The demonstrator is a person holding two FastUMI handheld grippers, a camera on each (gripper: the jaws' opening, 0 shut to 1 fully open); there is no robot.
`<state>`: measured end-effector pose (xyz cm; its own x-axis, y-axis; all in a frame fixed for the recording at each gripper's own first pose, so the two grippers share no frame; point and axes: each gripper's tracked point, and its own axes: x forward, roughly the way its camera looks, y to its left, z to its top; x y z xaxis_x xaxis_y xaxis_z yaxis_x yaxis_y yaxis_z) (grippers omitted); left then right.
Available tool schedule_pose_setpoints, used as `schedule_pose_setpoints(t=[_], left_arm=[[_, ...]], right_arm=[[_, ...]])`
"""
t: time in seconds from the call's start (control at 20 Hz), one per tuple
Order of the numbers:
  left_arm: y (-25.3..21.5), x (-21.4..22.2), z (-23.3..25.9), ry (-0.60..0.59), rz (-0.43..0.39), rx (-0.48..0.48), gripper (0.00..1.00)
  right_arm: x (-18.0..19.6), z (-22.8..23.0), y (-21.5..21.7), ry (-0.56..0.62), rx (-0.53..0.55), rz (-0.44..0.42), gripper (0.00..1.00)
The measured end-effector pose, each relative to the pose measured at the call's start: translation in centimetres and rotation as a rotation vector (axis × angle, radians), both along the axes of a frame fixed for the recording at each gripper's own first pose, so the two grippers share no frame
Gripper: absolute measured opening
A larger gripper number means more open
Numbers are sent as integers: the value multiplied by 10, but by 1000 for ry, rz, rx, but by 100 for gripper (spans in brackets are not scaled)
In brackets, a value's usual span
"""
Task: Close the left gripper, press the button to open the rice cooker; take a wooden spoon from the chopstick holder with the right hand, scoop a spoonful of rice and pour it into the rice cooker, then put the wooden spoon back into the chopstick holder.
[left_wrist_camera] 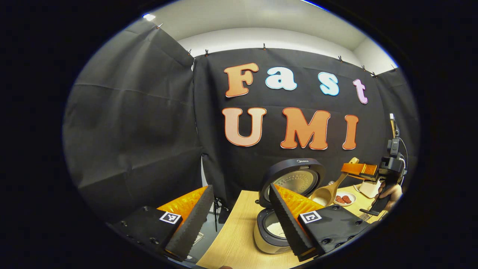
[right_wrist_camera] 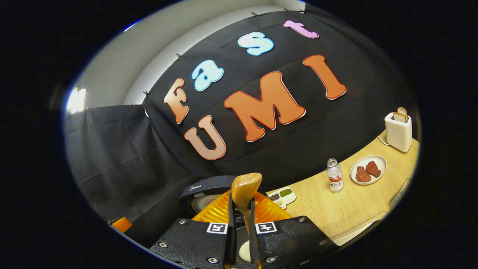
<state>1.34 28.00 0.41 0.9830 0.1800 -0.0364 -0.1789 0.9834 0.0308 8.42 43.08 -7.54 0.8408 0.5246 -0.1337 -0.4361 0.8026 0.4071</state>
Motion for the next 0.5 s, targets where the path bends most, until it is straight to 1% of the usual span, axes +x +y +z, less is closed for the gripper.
schedule_pose_setpoints(t=[0.1, 0.25, 0.3, 0.5], left_arm=[[0, -1, 0, -2, 3, 3, 100], [1, -1, -1, 0, 5, 3, 100], [1, -1, -2, 1, 6, 3, 97], [-1, 0, -6, 13, -3, 7, 97]], right_arm=[[-1, -4, 4, -20, -36, 12, 13], [-4, -13, 10, -29, -69, 35, 13], [-5, -13, 12, -33, -78, 43, 13], [-9, -17, 17, -93, -142, 66, 13]])
